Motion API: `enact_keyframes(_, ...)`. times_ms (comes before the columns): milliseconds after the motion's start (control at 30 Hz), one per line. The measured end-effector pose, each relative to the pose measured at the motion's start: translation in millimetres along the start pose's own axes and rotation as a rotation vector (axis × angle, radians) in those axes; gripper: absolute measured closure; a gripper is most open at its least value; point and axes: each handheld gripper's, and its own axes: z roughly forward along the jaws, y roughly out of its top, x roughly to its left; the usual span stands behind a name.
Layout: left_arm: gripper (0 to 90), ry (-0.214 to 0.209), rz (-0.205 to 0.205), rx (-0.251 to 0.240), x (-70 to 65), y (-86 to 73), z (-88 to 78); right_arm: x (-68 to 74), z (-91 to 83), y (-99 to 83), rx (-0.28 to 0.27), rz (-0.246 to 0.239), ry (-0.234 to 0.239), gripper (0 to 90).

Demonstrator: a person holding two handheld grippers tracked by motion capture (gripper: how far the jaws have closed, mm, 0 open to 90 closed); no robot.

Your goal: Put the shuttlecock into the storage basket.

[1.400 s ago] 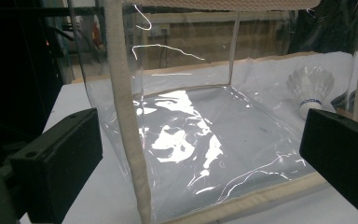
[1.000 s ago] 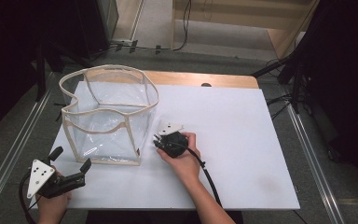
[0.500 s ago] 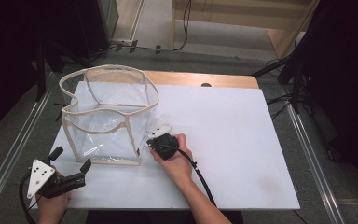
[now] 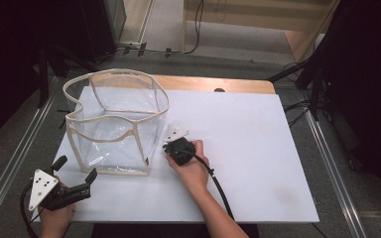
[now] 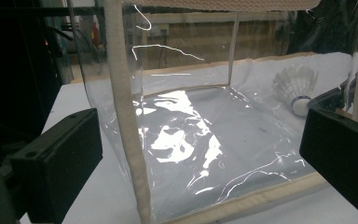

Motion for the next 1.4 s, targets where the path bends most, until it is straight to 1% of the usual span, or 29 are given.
enact_keyframes(133, 0.0, 0.001, 0.001, 0.001, -0.3, 0.0, 0.2, -9.5, -5.1, -2.8, 0.003, 0.014, -0.013, 87.3)
enact_keyframes(200, 0.0, 0.001, 0.002, 0.001, -0.4, 0.0, 0.3, -12.0, -6.6, -3.6, 0.000, 0.020, -0.006, 87.3)
enact_keyframes(267, 0.0, 0.001, 0.002, 0.001, -0.4, 0.0, 0.5, -8.4, -6.4, -3.5, -0.002, 0.009, 0.029, 87.3)
enact_keyframes(300, 0.0, 0.001, 0.001, 0.001, -0.4, 0.0, 0.6, -4.2, -5.0, -2.7, -0.004, -0.012, 0.039, 87.3)
enact_keyframes(367, 0.0, 0.002, 0.003, 0.002, -0.7, 0.0, 0.8, 5.2, -0.6, -1.0, 0.006, -0.030, 0.053, 87.3)
enact_keyframes(400, 0.0, 0.002, 0.005, 0.003, -0.8, 0.0, 0.7, 8.3, 2.2, -0.1, 0.000, -0.037, 0.054, 87.3)
enact_keyframes(467, 0.0, 0.001, 0.005, 0.002, -0.7, -0.1, 0.5, 12.3, 7.0, 1.9, -0.003, -0.025, 0.049, 87.3)
enact_keyframes(567, 0.0, 0.000, 0.000, 0.001, -0.2, 0.0, 0.2, 12.5, 13.2, 4.3, -0.007, -0.002, 0.030, 87.3)
enact_keyframes(600, 0.0, 0.000, 0.000, 0.001, 0.0, -0.1, 0.3, 12.3, 14.1, 4.7, -0.001, 0.010, 0.013, 87.3)
enact_keyframes(733, 0.0, 0.000, 0.001, 0.000, 0.0, 0.0, 0.4, 6.1, 14.8, 4.0, -0.007, 0.035, -0.004, 87.3)
enact_keyframes(767, 0.0, -0.001, 0.000, 0.000, 0.2, 0.0, 0.3, 4.8, 14.6, 3.8, -0.007, 0.049, -0.006, 87.3)
enact_keyframes(867, 0.0, -0.001, 0.000, 0.000, 0.3, 0.0, 0.1, -0.9, 13.9, 3.0, -0.007, 0.053, -0.016, 87.3)
enact_keyframes(967, 0.0, 0.000, 0.000, -0.001, -0.1, 0.0, 0.2, -7.4, 12.3, 1.5, -0.002, 0.070, -0.031, 87.3)
enact_keyframes(1067, 0.0, 0.000, -0.001, -0.001, -0.1, 0.0, 0.1, -15.0, 10.6, -0.6, -0.001, 0.079, -0.038, 87.3)
enact_keyframes(1267, 0.0, -0.001, -0.001, -0.002, 0.1, 0.0, -0.1, -32.2, 5.4, -5.5, 0.004, 0.108, -0.074, 87.3)
enact_keyframes(1300, 0.0, -0.001, -0.002, -0.002, 0.1, 0.0, -0.1, -35.6, 4.8, -6.6, 0.003, 0.103, -0.080, 87.3)
enact_keyframes(1367, 0.0, 0.000, -0.002, -0.003, 0.1, 0.0, -0.2, -41.1, 2.6, -8.9, 0.009, 0.121, -0.090, 87.3)
enact_keyframes(1400, 0.0, 0.000, -0.002, -0.002, 0.2, 0.0, -0.2, -44.3, 1.9, -10.2, 0.007, 0.119, -0.093, 87.3)
